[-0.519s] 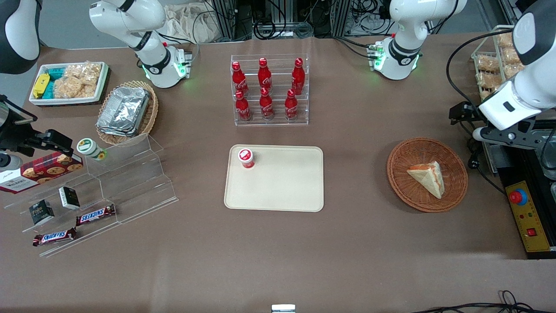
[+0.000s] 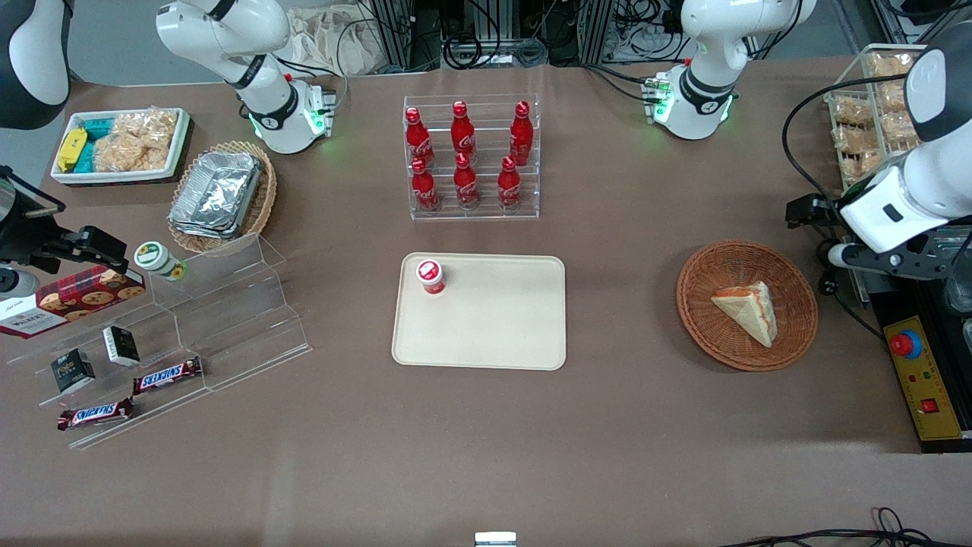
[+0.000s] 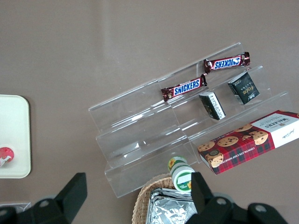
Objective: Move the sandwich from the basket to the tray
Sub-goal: 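Move the left gripper over the wrapped sandwich in the wicker basket, then lower the left gripper and close it on the sandwich's edge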
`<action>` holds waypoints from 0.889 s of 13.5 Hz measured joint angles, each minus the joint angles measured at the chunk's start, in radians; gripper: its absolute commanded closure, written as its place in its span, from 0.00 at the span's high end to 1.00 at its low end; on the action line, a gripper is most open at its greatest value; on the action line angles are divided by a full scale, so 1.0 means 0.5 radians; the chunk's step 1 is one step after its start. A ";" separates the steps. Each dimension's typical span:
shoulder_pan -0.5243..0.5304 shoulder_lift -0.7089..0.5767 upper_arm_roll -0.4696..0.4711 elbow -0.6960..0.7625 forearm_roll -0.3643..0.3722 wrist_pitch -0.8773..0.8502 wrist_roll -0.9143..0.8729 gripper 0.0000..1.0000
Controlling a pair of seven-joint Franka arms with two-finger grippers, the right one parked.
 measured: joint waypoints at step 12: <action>0.121 0.005 0.001 -0.959 0.053 1.303 -1.304 1.00</action>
